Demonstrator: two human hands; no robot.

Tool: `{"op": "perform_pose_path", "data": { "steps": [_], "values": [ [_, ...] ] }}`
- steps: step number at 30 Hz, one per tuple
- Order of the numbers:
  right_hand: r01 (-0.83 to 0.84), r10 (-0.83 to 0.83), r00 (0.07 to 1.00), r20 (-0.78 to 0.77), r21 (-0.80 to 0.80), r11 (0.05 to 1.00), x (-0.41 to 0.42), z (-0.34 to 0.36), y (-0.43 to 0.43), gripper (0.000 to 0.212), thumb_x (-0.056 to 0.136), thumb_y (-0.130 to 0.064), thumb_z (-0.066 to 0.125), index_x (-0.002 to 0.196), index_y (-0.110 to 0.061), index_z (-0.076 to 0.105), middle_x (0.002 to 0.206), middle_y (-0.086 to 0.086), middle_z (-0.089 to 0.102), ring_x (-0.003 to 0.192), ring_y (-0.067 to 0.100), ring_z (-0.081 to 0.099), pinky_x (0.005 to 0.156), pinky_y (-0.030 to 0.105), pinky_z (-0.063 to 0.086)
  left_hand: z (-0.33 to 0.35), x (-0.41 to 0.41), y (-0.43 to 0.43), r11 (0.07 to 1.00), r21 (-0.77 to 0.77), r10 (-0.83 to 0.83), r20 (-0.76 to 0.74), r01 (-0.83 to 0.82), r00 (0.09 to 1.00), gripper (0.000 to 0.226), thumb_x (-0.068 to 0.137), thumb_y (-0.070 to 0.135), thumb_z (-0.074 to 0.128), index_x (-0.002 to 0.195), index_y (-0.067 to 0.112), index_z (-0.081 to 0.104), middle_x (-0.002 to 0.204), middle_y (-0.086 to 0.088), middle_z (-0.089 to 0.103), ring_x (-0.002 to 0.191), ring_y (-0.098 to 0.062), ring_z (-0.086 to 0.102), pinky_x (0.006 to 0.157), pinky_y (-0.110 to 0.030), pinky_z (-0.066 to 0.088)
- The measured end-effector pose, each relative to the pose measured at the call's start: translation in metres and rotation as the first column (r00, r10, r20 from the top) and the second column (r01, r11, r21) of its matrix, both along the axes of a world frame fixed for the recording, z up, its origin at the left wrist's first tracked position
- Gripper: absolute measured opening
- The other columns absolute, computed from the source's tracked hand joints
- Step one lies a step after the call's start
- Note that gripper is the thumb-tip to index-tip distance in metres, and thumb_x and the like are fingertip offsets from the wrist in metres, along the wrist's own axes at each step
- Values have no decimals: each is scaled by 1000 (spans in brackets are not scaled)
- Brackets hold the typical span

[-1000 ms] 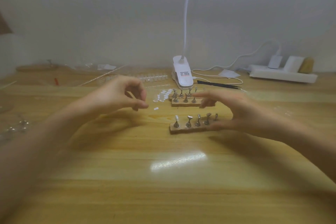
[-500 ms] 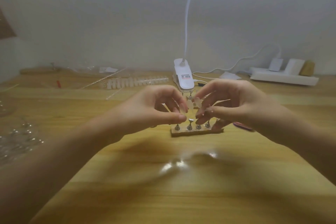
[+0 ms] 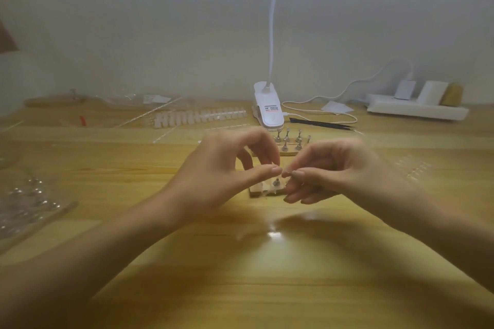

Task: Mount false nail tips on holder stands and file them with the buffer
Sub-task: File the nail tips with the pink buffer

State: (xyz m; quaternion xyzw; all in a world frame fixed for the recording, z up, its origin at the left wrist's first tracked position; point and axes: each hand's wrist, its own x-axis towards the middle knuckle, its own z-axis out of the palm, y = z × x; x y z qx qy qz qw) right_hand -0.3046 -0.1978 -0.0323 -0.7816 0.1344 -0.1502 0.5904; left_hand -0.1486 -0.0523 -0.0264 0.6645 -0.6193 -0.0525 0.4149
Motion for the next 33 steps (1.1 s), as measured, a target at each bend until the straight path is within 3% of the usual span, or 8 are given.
{"op": "perform_pose_path", "data": {
  "steps": [6,11,14,16,20,24,31,33],
  "values": [
    [-39,38,998,47,24,999,-14,-25,12,17,92,-4,64,99,-12,51,83,18,76,78,33,76,64,28,59,-21,-7,-3,998,57,-7,47,4,999,14,80,40,78,88,33,68,81,20,66,74,-10,63,61,-28,45],
    [-30,26,999,39,85,996,-16,-28,14,20,95,-8,63,96,-20,47,86,17,76,78,31,76,61,29,59,-22,-10,0,997,-70,2,230,14,973,12,82,30,78,80,29,66,87,18,58,74,-7,55,60,-19,40],
    [-36,31,999,26,230,973,-16,-28,14,20,86,-18,70,103,-19,58,87,17,76,78,27,76,59,25,58,-22,-17,-1,941,-312,132,692,129,710,19,88,13,71,72,21,65,84,9,65,68,-16,57,51,-31,47],
    [-42,30,999,44,291,956,-17,-28,12,22,82,-19,71,103,-24,67,89,17,76,80,25,76,62,22,58,-24,-18,0,913,-372,199,765,167,613,23,90,11,69,69,20,66,83,5,68,65,-20,58,50,-32,48],
    [-35,55,984,170,-122,992,-17,-29,8,35,93,-8,66,124,-26,63,91,6,78,80,20,77,67,22,59,-19,-16,-1,988,-145,77,211,-47,974,7,81,30,78,76,26,73,82,12,63,81,-11,56,62,-34,46],
    [141,93,964,250,-774,617,-17,-33,5,45,97,-25,60,140,-37,51,83,-12,75,74,-4,70,76,3,44,-16,-12,-6,999,24,52,-176,-48,983,16,72,30,81,65,37,69,66,22,61,63,2,47,59,-15,34],
    [397,261,892,369,-916,-60,-19,-29,1,54,93,10,50,131,-25,62,86,-11,75,55,16,57,41,29,46,-12,-10,-7,974,205,141,-223,-95,965,6,70,33,72,65,32,70,57,28,55,56,1,38,52,-10,33],
    [405,235,889,394,-914,-2,-19,-29,-1,43,96,1,57,129,-26,65,79,-12,72,54,15,54,45,27,46,-9,-7,-6,977,194,122,-197,-83,973,9,73,36,72,66,33,69,58,29,55,57,-1,36,52,-13,31]
  ]
}}
